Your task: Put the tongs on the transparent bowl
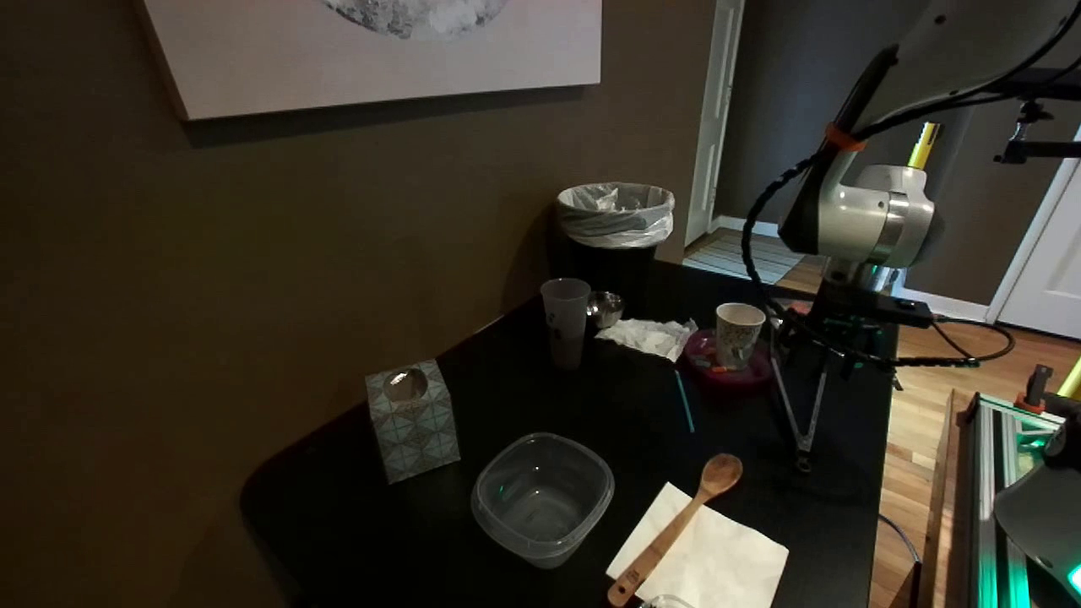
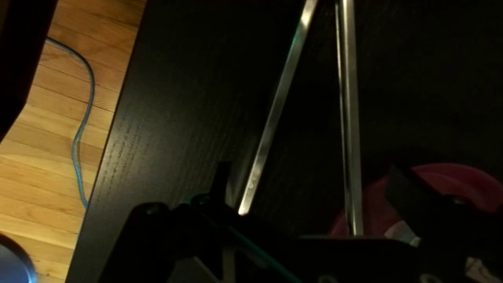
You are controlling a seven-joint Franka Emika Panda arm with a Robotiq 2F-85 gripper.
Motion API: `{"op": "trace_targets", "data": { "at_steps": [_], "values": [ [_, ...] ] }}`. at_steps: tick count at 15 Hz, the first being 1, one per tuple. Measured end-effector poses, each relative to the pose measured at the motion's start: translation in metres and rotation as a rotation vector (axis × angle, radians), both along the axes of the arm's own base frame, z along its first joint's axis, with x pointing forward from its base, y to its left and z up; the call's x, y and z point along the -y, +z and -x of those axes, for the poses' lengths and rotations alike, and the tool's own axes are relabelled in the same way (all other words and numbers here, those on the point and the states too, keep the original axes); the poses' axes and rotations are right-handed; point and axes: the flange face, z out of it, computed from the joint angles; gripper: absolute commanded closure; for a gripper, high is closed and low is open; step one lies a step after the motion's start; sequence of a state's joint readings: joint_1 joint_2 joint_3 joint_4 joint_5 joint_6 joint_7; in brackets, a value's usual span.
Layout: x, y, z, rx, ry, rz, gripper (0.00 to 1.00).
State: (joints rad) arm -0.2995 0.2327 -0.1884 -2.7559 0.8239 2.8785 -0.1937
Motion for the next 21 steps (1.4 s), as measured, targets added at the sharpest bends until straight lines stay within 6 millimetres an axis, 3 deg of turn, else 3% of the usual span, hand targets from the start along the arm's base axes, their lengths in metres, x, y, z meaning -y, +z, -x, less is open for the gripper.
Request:
{"op": "trace_targets", "data": {
  "at_steps": [5, 9, 16, 21],
  "values": [
    [-0.010, -0.028, 0.015, -0.071, -0.009, -0.027, 0.00],
    [-0.017, -0.039, 0.025, -0.094, -0.096, -0.052, 0.00],
    [-0.028, -0.045, 0.025, -0.107, -0.137, -0.161, 0.00],
    [-0.039, -0.038, 0.015, -0.081, -0.131, -0.244, 0.00]
  ]
}}
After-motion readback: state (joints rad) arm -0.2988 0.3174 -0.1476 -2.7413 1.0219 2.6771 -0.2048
